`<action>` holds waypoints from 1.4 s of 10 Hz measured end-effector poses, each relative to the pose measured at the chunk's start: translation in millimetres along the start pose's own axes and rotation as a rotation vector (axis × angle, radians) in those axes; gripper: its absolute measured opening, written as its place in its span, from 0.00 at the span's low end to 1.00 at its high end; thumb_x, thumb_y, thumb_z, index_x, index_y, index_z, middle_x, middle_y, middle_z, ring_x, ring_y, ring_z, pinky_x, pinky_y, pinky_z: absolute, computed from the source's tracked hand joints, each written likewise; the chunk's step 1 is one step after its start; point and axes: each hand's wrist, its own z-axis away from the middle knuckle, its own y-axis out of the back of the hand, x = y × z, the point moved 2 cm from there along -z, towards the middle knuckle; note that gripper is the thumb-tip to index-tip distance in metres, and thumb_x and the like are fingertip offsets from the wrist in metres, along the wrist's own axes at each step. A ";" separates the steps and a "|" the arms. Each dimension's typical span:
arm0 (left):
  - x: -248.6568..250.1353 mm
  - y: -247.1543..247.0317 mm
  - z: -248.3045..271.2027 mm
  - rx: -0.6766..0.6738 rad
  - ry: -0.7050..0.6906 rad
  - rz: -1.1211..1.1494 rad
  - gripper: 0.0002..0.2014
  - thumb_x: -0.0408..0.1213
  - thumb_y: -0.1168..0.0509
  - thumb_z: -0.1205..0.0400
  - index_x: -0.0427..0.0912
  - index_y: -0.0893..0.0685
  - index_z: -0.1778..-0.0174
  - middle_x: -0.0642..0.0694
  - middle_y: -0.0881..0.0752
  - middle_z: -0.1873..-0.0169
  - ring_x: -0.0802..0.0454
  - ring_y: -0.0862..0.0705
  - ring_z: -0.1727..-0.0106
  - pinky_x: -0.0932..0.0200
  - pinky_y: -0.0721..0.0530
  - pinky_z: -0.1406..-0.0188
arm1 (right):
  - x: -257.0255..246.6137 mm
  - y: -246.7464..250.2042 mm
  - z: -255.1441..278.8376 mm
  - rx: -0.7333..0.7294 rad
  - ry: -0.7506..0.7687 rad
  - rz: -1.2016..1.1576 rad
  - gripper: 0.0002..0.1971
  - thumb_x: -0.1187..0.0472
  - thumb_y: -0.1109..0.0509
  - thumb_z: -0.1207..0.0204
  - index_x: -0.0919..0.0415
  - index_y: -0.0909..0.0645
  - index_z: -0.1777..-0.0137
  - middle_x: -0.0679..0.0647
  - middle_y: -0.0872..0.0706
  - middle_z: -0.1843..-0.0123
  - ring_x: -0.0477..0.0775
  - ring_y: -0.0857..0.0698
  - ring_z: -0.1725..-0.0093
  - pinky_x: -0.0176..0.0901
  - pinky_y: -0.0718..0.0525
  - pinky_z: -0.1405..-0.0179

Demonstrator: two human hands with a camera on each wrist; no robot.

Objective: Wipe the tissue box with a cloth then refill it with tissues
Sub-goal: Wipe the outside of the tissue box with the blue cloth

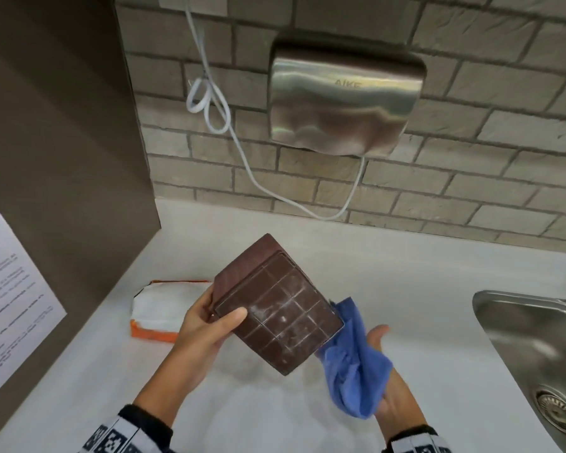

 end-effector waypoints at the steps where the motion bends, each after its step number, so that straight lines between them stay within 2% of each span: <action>1: -9.0 -7.5 2.5 -0.042 0.058 0.004 0.39 0.39 0.16 0.42 0.43 0.21 0.33 0.39 0.12 0.43 0.44 0.13 0.40 0.57 0.12 0.49 | 18.1 -14.9 -4.3 -0.178 -0.045 -0.015 0.44 0.49 0.14 0.45 0.67 0.26 0.31 0.60 0.07 0.57 0.62 0.08 0.58 0.49 0.10 0.68; 2: -10.1 0.1 5.5 -0.094 0.111 -0.113 0.53 0.48 0.13 0.49 0.49 0.29 0.27 0.43 0.15 0.37 0.46 0.16 0.35 0.52 0.16 0.38 | 9.5 -28.4 -11.2 -0.298 0.023 -0.036 0.57 0.60 0.09 0.54 0.62 0.33 0.23 0.66 0.14 0.36 0.68 0.14 0.40 0.54 0.11 0.53; 3: -1.5 12.0 3.7 -0.182 0.147 -0.270 0.60 0.48 0.15 0.45 0.67 0.45 0.22 0.59 0.26 0.26 0.60 0.26 0.26 0.50 0.29 0.25 | -2.6 -18.2 -19.1 -0.396 0.104 0.055 0.58 0.61 0.10 0.52 0.54 0.36 0.21 0.65 0.16 0.33 0.68 0.16 0.37 0.55 0.13 0.48; 4: -0.2 9.5 -6.4 -0.279 0.166 -0.442 0.56 0.41 0.16 0.40 0.68 0.44 0.22 0.64 0.29 0.26 0.67 0.32 0.24 0.58 0.32 0.24 | -8.9 -13.4 -25.8 -0.501 0.155 0.190 0.52 0.65 0.14 0.42 0.47 0.38 0.20 0.65 0.22 0.27 0.67 0.21 0.31 0.54 0.16 0.41; 5: -11.4 6.2 -14.2 -0.211 0.174 -0.445 0.48 0.36 0.15 0.42 0.72 0.31 0.32 0.60 0.22 0.32 0.62 0.25 0.28 0.57 0.24 0.29 | -18.5 -9.5 -30.1 -0.380 0.182 0.307 0.52 0.55 0.13 0.45 0.57 0.36 0.21 0.64 0.15 0.35 0.64 0.15 0.38 0.50 0.13 0.47; 6: -29.1 10.9 -15.4 -0.129 0.122 -0.469 0.53 0.40 0.13 0.46 0.66 0.32 0.27 0.58 0.25 0.28 0.63 0.27 0.27 0.52 0.27 0.25 | -37.0 -1.3 -23.5 -0.200 0.260 0.315 0.54 0.38 0.13 0.58 0.57 0.26 0.30 0.57 0.08 0.55 0.55 0.09 0.61 0.46 0.11 0.65; 7: -43.5 12.9 -15.0 -0.109 0.085 -0.558 0.56 0.45 0.13 0.46 0.59 0.36 0.23 0.57 0.28 0.27 0.62 0.28 0.26 0.49 0.29 0.24 | -51.4 -13.4 -17.7 -0.164 0.384 0.388 0.38 0.29 0.26 0.42 0.41 0.25 0.31 0.47 0.10 0.43 0.46 0.10 0.48 0.44 0.12 0.54; 8: -51.9 11.4 -14.8 -0.085 0.092 -0.585 0.56 0.47 0.13 0.46 0.59 0.36 0.23 0.56 0.29 0.26 0.62 0.29 0.25 0.50 0.29 0.23 | -44.3 -39.9 -27.7 -0.129 0.550 0.822 0.25 0.38 0.47 0.19 0.36 0.35 0.23 0.41 0.29 0.22 0.42 0.30 0.23 0.50 0.29 0.24; 9: -59.4 12.6 -14.2 -0.080 0.087 -0.557 0.51 0.39 0.14 0.43 0.52 0.32 0.24 0.52 0.25 0.29 0.59 0.25 0.27 0.53 0.25 0.27 | -10.5 -70.2 -41.8 -0.051 0.672 1.472 0.33 0.30 0.66 0.24 0.35 0.38 0.22 0.42 0.36 0.18 0.53 0.44 0.17 0.62 0.47 0.19; 10: -59.6 8.7 -15.7 -0.025 0.081 -0.588 0.34 0.39 0.20 0.34 0.47 0.25 0.33 0.51 0.18 0.40 0.62 0.19 0.38 0.67 0.22 0.39 | 33.4 -113.7 -35.9 0.086 0.822 1.878 0.28 0.37 0.56 0.22 0.39 0.29 0.26 0.48 0.28 0.21 0.62 0.34 0.20 0.62 0.44 0.26; 11: -55.4 7.5 -18.5 0.061 0.068 -0.652 0.06 0.32 0.36 0.18 0.44 0.24 0.48 0.56 0.21 0.60 0.61 0.22 0.55 0.75 0.26 0.56 | 57.6 -142.2 -27.9 0.010 0.893 1.893 0.26 0.38 0.44 0.25 0.41 0.23 0.29 0.45 0.25 0.24 0.60 0.31 0.22 0.60 0.42 0.27; 12: -58.6 13.2 -22.4 -0.020 0.076 -0.726 0.32 0.34 0.19 0.36 0.60 0.25 0.41 0.65 0.18 0.50 0.66 0.18 0.46 0.78 0.23 0.52 | 30.6 -114.7 -39.1 0.072 0.903 1.826 0.22 0.43 0.49 0.20 0.40 0.22 0.31 0.45 0.21 0.27 0.55 0.26 0.25 0.55 0.30 0.29; 13: -62.3 15.3 -22.0 -0.055 0.116 -0.681 0.54 0.35 0.14 0.43 0.65 0.37 0.27 0.70 0.24 0.39 0.76 0.23 0.39 0.83 0.24 0.47 | -4.5 -69.7 -57.0 0.155 0.771 1.730 0.23 0.46 0.54 0.16 0.44 0.26 0.26 0.48 0.26 0.23 0.57 0.29 0.22 0.50 0.26 0.29; 14: -67.4 16.5 -23.4 -0.055 0.115 -0.669 0.56 0.37 0.14 0.43 0.58 0.39 0.22 0.66 0.24 0.34 0.69 0.25 0.34 0.82 0.24 0.44 | -9.8 -64.2 -68.0 0.282 0.700 1.687 0.24 0.48 0.54 0.16 0.49 0.27 0.25 0.50 0.29 0.21 0.61 0.31 0.22 0.50 0.30 0.26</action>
